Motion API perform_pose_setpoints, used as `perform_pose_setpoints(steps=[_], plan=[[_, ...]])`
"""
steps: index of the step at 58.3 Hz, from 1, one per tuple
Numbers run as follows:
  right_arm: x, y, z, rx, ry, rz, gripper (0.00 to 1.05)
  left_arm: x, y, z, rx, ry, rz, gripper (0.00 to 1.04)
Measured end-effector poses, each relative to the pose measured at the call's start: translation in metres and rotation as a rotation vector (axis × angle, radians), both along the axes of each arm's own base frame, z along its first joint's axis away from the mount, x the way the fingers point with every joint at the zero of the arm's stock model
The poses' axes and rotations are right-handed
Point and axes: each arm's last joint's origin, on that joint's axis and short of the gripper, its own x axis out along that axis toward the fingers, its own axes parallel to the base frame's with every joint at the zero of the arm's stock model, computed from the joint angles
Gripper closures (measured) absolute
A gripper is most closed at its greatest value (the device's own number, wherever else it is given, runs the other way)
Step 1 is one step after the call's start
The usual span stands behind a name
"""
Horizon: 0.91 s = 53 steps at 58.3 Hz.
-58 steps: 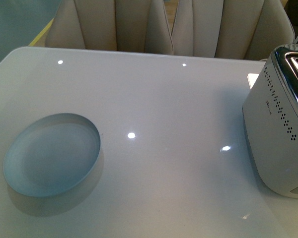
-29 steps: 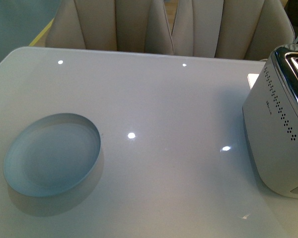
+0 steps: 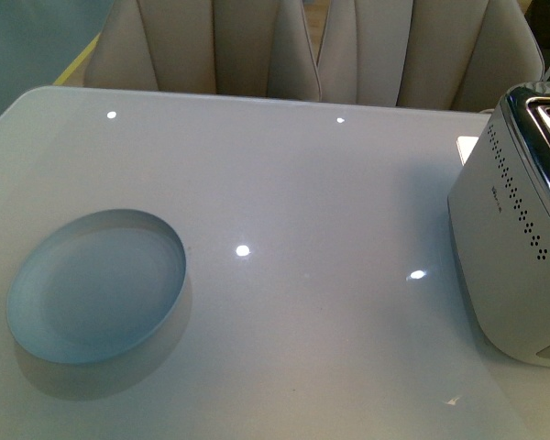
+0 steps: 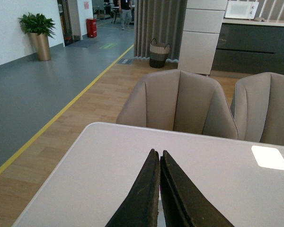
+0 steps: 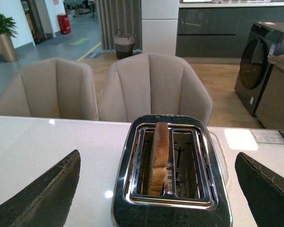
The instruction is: Left arm holds plate, right arm toasts bread
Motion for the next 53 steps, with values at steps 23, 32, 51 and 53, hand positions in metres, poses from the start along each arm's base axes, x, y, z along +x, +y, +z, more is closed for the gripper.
perform_pose_setpoints(steps=[23, 32, 51, 53], plan=[[0.000, 0.000, 0.000, 0.000, 0.000, 0.000, 0.09, -0.011, 0.000, -0.006, 0.002, -0.016, 0.000, 1.02], [0.000, 0.000, 0.000, 0.000, 0.000, 0.000, 0.09, -0.015, 0.000, -0.006, 0.003, -0.017, 0.000, 1.02], [0.000, 0.000, 0.000, 0.000, 0.000, 0.000, 0.09, -0.028, 0.000, -0.009, 0.003, -0.012, 0.000, 1.02], [0.000, 0.000, 0.000, 0.000, 0.000, 0.000, 0.09, -0.028, 0.000, -0.009, 0.003, -0.011, 0.000, 1.02]])
